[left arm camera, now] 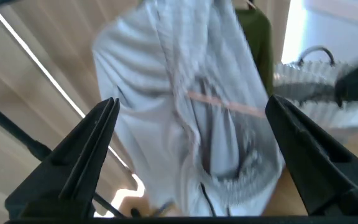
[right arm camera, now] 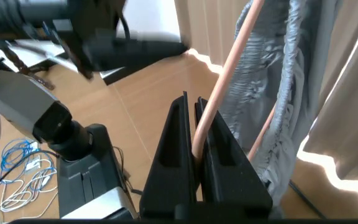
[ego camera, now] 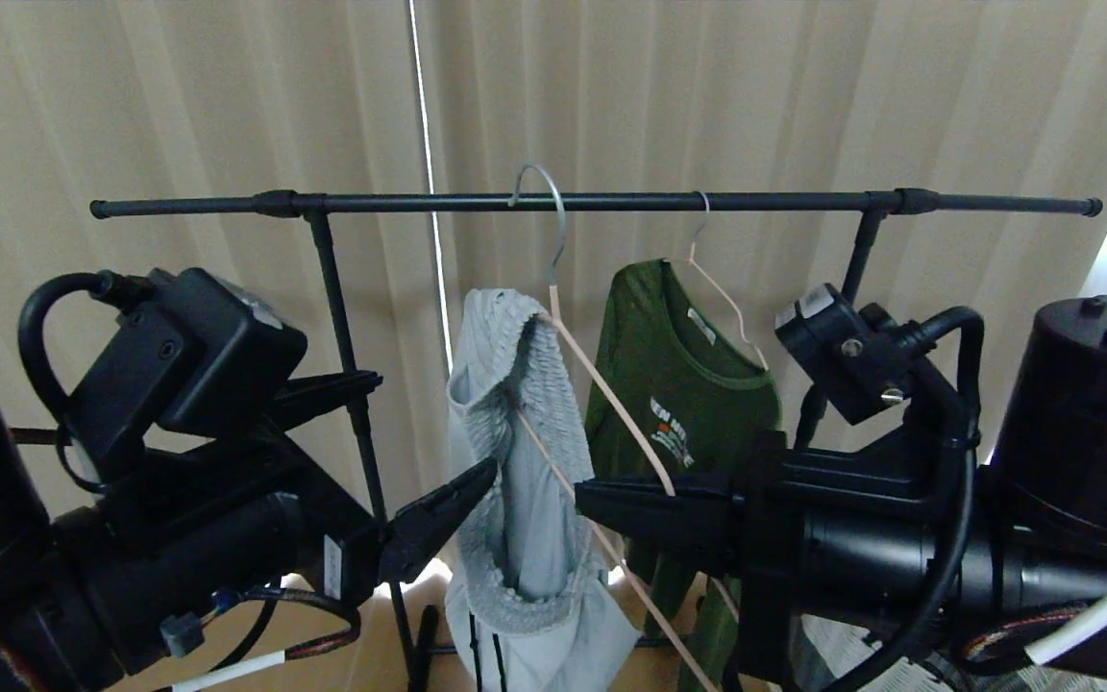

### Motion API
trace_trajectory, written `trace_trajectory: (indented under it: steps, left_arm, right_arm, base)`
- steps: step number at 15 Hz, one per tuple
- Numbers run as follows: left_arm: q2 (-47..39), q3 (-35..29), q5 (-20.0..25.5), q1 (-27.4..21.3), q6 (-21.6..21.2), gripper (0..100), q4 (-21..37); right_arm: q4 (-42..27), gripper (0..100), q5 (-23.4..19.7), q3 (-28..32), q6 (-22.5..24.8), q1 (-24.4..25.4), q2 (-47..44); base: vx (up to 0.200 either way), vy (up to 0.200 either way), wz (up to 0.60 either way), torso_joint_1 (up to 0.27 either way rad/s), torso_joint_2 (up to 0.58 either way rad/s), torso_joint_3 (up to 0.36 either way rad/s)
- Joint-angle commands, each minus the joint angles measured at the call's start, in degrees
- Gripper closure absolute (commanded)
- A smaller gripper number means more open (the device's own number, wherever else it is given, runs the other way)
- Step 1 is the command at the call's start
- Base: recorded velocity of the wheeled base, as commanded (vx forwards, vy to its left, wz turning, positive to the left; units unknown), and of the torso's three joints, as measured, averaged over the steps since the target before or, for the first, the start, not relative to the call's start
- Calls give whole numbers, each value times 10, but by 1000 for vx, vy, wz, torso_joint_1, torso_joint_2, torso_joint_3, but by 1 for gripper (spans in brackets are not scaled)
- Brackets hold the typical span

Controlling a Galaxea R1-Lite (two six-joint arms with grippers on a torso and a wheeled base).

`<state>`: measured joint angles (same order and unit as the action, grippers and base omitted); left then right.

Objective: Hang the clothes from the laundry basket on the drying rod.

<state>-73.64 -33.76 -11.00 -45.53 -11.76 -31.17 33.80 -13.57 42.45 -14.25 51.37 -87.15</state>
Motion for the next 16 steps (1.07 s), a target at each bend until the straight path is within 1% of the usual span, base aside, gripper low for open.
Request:
trace_trajectory:
  steps: [1,3,4,5,6,7,8,9,10,11,13,15,16]
  left_arm:
    - [31,21,5,4,-2,0,0]
    - [44,29,10,16,-19,0,0]
    - [49,31,20,27,-43,0,0]
    - [51,30,38,42,-62,0,0]
    - [50,26,75,64,-83,0,0]
    - [50,24,101,77,-92,0,0]
    - [49,24,131,91,-111,0,0]
    - [50,25,142,98,-123,0,0]
    - [52,28,158,106,-143,0,0]
    - [55,29,183,108,-157,0,0]
    - [54,23,228,110,-183,0,0]
    - [41,7,237,110,-206,0,0]
    - [29,-3,238,110,-210,0,0]
  right_arm:
    - [1,100,-1,-8,0,0,22]
    - [5,100,-30,-34,2,0,37]
    - [5,100,-52,-48,11,0,50]
    - [4,100,-64,-54,14,0,58]
    - [3,100,-75,-59,14,-2,66]
    - [1,100,-86,-64,14,-3,73]
    - [1,100,-117,-81,14,-10,87]
    - [1,100,-142,-90,14,-18,97]
    - [0,100,-184,-98,14,-34,106]
    - [6,100,-204,-101,15,-51,105]
    - [6,100,-211,-99,15,-57,102]
    - [17,100,-227,-102,15,-57,95]
    - [28,100,-235,-104,15,-57,89]
  base:
    - [0,0,0,0,0,0]
    - [0,0,0,0,0,0]
    - [0,0,0,0,0,0]
    - [0,0,0,0,0,0]
    - [0,0,0,0,0,0]
    - [0,0,0,0,0,0]
    - [0,0,0,0,0,0]
    - [0,0,0,0,0,0]
    - [0,0,0,0,0,0]
    - [0,0,0,0,0,0]
    - [0,0,0,0,0,0]
    - [0,0,0,0,0,0]
    - [0,0,0,0,0,0]
